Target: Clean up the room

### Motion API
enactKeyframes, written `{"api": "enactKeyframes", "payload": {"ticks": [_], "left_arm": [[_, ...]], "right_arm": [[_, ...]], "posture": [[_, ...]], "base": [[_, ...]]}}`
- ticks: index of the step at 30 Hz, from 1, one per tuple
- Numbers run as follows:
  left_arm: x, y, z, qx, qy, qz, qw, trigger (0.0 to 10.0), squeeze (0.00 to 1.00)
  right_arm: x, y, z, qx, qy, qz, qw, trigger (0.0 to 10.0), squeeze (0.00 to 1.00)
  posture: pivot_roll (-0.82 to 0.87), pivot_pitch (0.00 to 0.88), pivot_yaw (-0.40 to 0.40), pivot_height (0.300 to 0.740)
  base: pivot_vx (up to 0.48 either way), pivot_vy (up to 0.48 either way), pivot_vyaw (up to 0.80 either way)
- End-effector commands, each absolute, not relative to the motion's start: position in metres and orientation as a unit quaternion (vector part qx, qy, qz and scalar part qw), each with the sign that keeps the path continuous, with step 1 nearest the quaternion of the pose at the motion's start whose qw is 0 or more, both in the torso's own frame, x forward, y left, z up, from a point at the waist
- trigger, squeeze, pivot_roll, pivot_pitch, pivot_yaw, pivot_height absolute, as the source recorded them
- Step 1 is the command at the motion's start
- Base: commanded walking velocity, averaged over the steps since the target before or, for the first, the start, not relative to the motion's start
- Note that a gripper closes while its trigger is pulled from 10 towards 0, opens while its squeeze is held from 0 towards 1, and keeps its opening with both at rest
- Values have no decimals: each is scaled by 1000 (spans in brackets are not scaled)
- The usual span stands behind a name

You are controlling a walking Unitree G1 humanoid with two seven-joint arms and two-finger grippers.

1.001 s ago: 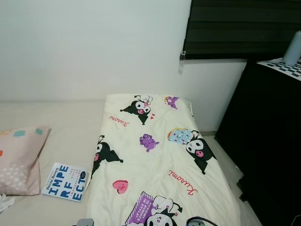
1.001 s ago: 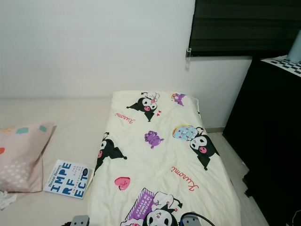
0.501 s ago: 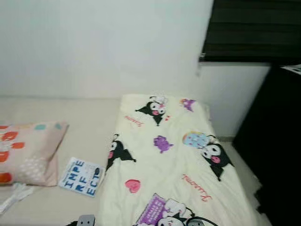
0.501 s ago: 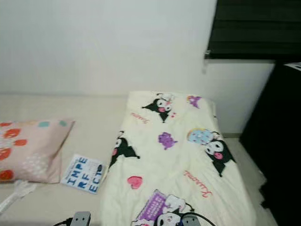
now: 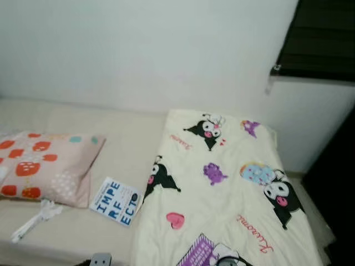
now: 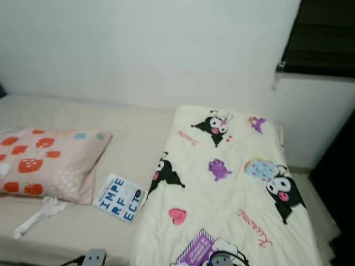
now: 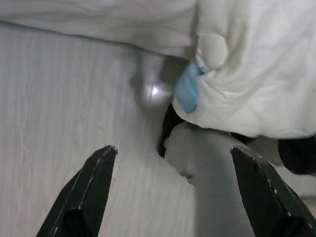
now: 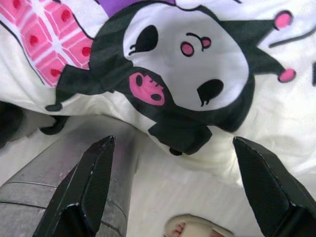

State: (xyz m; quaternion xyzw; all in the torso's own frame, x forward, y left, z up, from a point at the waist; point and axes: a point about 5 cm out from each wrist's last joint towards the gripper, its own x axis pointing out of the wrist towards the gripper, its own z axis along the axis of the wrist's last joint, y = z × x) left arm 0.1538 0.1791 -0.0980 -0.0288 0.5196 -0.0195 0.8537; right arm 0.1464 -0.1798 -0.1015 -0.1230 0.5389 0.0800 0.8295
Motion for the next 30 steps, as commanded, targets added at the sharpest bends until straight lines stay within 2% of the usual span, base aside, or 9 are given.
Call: {"api": "enactKeyframes", "payload": {"ticks": [1, 30], "left_arm": [[151, 184, -99, -19, 526, -18, 850, 10000, 0], [151, 186, -98, -21, 527, -17, 850, 10000, 0]], "right_arm": [[138, -177, -105, -128, 553, 90, 819, 10000, 0], [139, -175, -105, -131, 551, 91, 819, 10000, 0]], "posture": [[-73, 0, -52, 740], [-71, 0, -50, 740]], "base": [[0, 0, 800], [0, 0, 725]]}}
